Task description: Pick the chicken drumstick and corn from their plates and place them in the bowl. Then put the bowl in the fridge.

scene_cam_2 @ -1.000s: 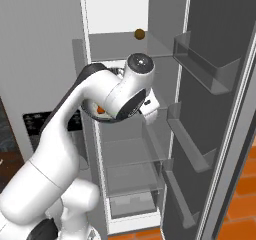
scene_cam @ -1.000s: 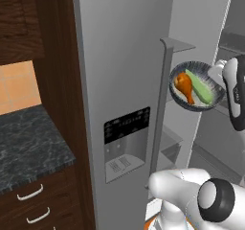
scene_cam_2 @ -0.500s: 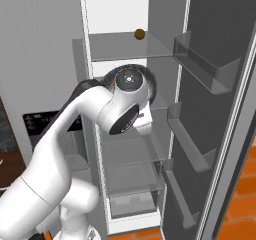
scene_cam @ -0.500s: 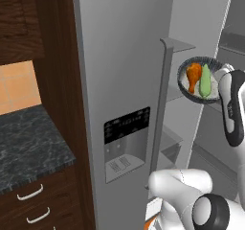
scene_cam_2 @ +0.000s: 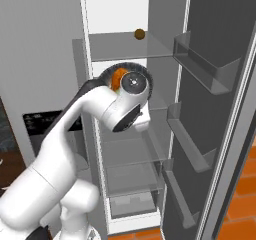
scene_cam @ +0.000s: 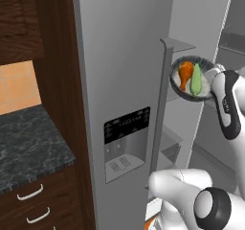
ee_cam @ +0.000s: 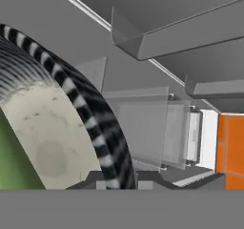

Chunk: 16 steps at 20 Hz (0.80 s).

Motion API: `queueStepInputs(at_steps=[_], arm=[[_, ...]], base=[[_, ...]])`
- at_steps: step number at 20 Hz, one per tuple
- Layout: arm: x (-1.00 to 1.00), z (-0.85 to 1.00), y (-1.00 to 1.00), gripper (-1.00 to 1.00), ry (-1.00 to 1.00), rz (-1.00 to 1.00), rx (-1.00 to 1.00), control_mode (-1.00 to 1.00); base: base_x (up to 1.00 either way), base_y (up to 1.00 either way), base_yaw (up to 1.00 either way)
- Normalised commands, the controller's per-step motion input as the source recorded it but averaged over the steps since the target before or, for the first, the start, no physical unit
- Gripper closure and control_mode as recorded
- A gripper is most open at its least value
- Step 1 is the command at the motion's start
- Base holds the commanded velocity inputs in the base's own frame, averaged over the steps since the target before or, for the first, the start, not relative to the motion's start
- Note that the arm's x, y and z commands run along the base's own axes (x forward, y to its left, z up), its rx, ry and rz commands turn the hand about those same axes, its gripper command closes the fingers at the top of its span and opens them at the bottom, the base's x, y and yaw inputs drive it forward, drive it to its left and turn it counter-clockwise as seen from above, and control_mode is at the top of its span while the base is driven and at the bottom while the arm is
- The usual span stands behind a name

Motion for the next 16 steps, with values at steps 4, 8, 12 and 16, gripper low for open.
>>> queueStepInputs(at_steps=[4,8,12,16], arm=[[0.71,-0.43,0.23,1.0,0.0,0.04,0.18,-1.0],[0.91,-0.27,0.13,1.0,0.04,0.0,0.12,-1.0],[0.88,-0.35,0.0,1.0,0.07,0.0,0.05,-1.0],[0.51,-0.3,0.0,1.0,0.0,0.0,0.0,-1.0]], base=[[0.0,0.0,0.0],[0.0,0.0,0.0],[0.0,0.0,0.0],[0.0,0.0,0.0]])
